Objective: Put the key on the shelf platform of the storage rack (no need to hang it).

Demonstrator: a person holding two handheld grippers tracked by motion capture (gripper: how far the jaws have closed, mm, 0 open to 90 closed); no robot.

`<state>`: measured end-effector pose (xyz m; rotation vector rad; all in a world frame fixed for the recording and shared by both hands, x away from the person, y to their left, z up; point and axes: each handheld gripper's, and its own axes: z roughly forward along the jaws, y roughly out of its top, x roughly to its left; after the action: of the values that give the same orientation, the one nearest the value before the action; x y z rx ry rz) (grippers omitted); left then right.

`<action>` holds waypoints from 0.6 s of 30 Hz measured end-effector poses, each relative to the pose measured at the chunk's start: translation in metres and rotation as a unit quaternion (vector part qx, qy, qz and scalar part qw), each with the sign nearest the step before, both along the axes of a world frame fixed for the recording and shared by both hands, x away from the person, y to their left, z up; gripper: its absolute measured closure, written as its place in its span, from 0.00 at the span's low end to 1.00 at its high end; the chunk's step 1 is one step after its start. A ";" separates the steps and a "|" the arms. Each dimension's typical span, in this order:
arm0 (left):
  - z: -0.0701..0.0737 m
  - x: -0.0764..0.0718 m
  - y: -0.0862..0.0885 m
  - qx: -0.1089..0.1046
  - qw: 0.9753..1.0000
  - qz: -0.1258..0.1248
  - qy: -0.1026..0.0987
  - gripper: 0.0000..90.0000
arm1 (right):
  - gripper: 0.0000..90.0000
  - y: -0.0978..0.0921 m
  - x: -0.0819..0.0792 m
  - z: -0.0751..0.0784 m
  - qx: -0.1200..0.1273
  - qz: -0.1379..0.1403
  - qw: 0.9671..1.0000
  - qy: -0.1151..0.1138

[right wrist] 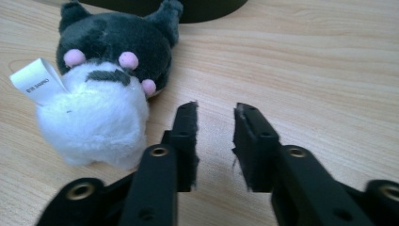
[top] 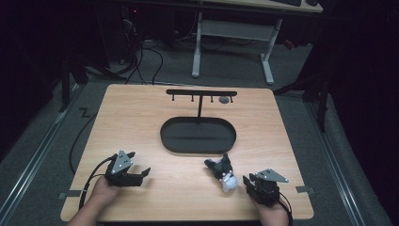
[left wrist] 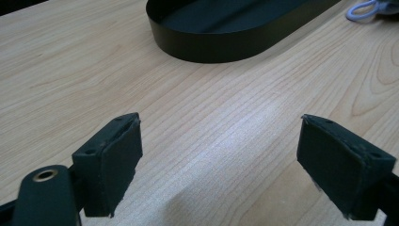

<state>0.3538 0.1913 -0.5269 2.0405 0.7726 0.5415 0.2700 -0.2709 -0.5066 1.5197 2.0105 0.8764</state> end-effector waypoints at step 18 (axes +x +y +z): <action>0.000 0.000 0.000 -0.006 1.000 -0.002 -0.001 0.17 | 0.36 -0.001 0.013 0.014 -0.021 -0.021 0.997 0.074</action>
<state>0.3539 0.1918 -0.5266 2.0299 0.7677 0.5356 0.2834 -0.2723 -0.4929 1.6403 2.0769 0.7196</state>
